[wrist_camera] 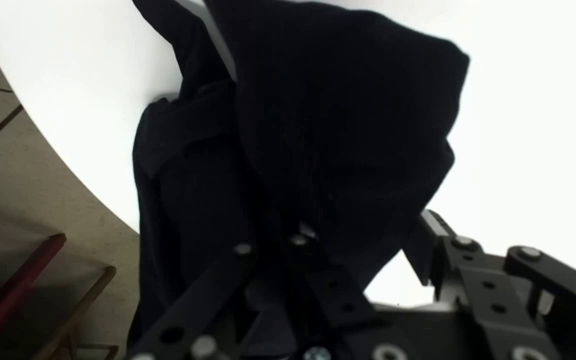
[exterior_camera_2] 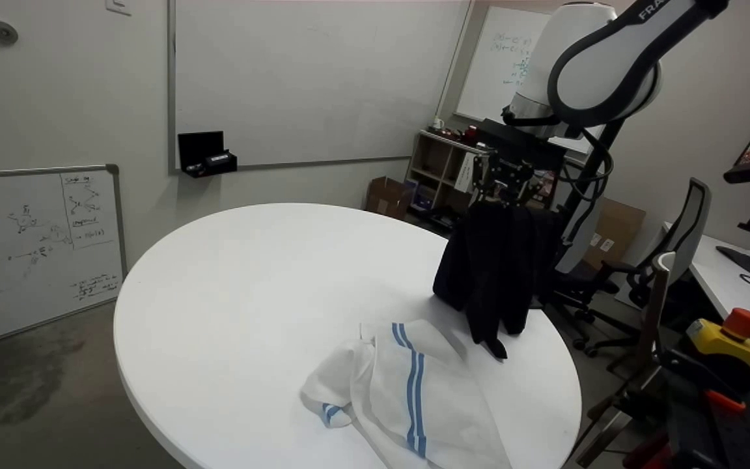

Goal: Take the black shirt off the stand and put it on the table

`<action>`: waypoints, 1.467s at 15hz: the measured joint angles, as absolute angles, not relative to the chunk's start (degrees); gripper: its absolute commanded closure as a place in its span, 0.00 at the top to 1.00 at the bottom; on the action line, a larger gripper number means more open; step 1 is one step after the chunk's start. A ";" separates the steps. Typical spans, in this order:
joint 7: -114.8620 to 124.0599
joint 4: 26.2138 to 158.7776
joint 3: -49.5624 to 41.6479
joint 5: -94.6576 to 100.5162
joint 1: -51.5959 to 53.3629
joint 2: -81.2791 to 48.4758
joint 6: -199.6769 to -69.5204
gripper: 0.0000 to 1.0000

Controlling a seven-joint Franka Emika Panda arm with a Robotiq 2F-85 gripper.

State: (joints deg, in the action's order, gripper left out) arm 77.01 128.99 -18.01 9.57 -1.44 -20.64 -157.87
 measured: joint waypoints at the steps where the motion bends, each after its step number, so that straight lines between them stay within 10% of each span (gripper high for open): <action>1: 78.11 128.93 -18.04 9.10 -1.39 -20.66 -157.79 0.17; 17: 79.98 128.79 -18.11 6.77 -1.47 -19.98 -157.18 0.25; 22: 79.97 128.63 -17.57 6.74 -1.30 -16.91 -155.21 0.00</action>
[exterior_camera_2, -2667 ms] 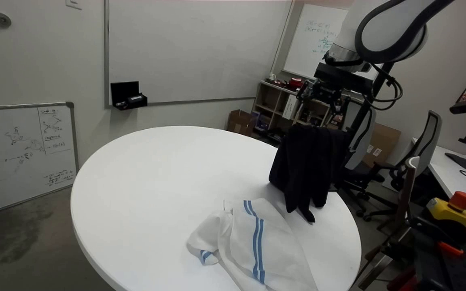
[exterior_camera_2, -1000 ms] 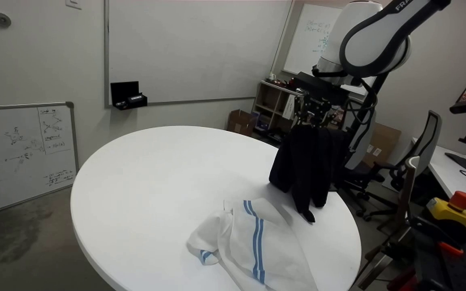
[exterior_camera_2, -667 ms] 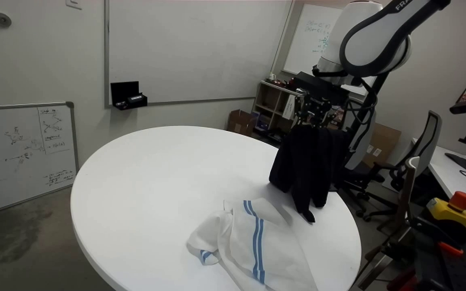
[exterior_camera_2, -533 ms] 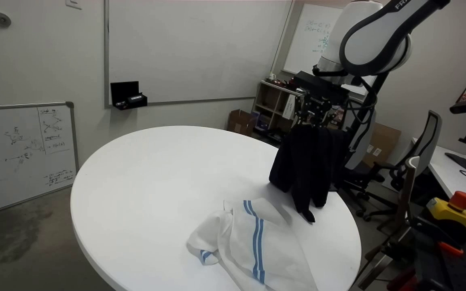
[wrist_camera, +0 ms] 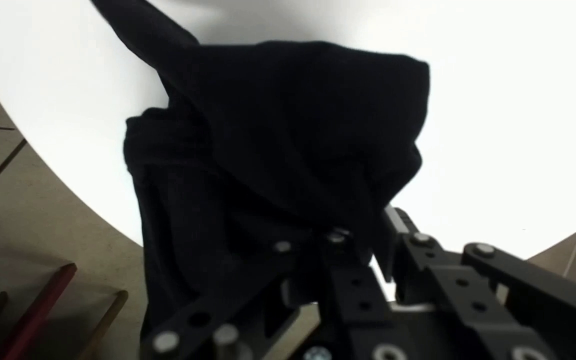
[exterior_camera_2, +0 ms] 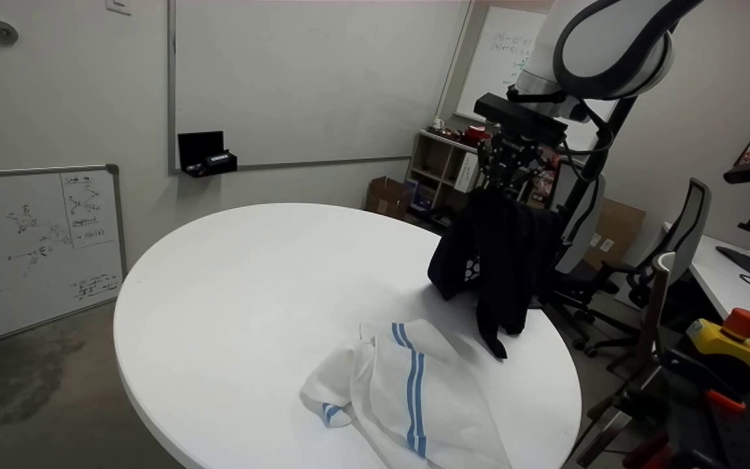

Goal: Take the black shirt off the stand and put it on the table

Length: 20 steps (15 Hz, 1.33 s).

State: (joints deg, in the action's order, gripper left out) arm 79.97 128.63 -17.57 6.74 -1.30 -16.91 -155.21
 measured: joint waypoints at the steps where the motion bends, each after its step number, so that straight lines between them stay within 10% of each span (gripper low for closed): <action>1: 79.97 128.57 -17.35 6.74 -1.30 -16.27 -154.98 0.00; 20: 78.58 126.06 -9.67 2.33 -2.78 5.08 -153.40 0.02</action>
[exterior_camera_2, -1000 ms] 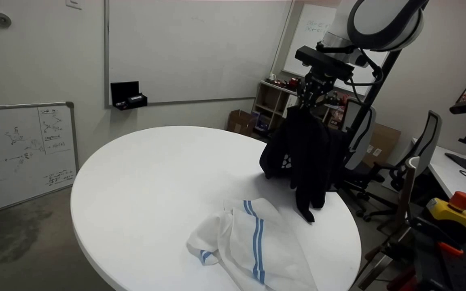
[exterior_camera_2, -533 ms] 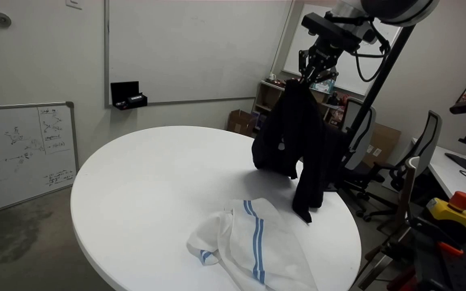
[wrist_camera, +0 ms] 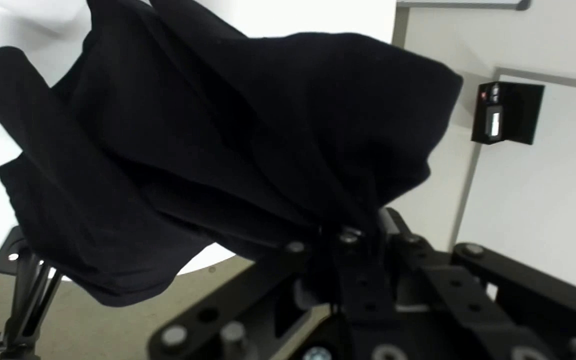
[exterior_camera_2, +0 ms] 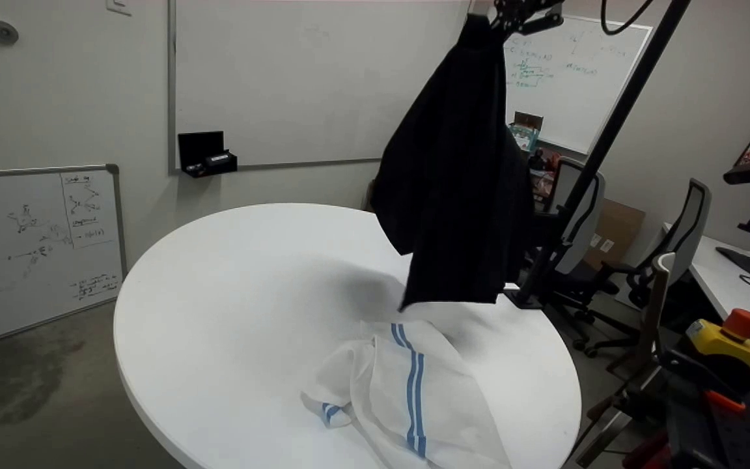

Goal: Take the black shirt off the stand and put it on the table

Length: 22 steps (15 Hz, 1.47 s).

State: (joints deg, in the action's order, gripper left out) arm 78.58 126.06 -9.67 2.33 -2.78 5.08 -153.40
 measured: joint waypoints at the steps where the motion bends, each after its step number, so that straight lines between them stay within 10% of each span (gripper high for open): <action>1: 77.92 125.60 -8.62 1.23 -2.75 6.56 -152.88 0.02; 22: 74.70 119.30 1.24 0.01 -1.82 -1.46 -150.76 0.02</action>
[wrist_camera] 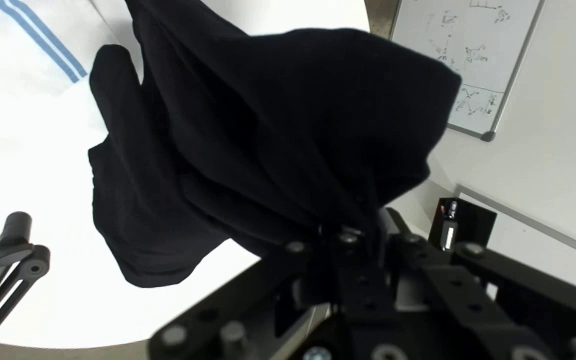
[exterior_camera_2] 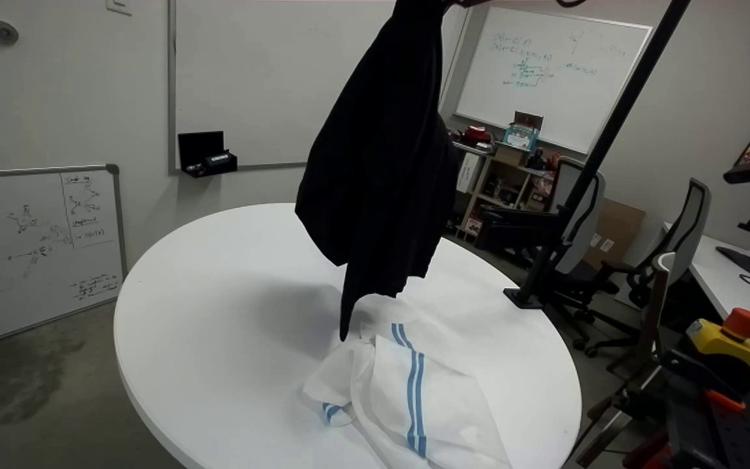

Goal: Take the black shirt off the stand and put it on the table

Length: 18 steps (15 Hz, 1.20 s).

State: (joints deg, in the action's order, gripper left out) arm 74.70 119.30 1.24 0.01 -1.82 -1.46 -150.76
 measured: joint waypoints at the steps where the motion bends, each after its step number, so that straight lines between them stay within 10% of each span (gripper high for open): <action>1: 74.73 119.37 1.24 0.45 -1.62 -2.41 -150.87 0.02; 2: 74.74 119.44 1.23 0.81 -1.37 -3.28 -150.90 0.02; 3: 74.74 119.60 1.22 1.08 -1.10 -4.10 -150.93 0.34; 12: 74.74 122.65 0.05 2.24 0.34 -8.01 -150.92 0.93; 18: 74.74 124.07 -0.54 2.66 0.58 -8.02 -150.88 1.00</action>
State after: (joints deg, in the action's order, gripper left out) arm 74.74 124.07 -0.54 2.66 0.58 -8.02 -150.88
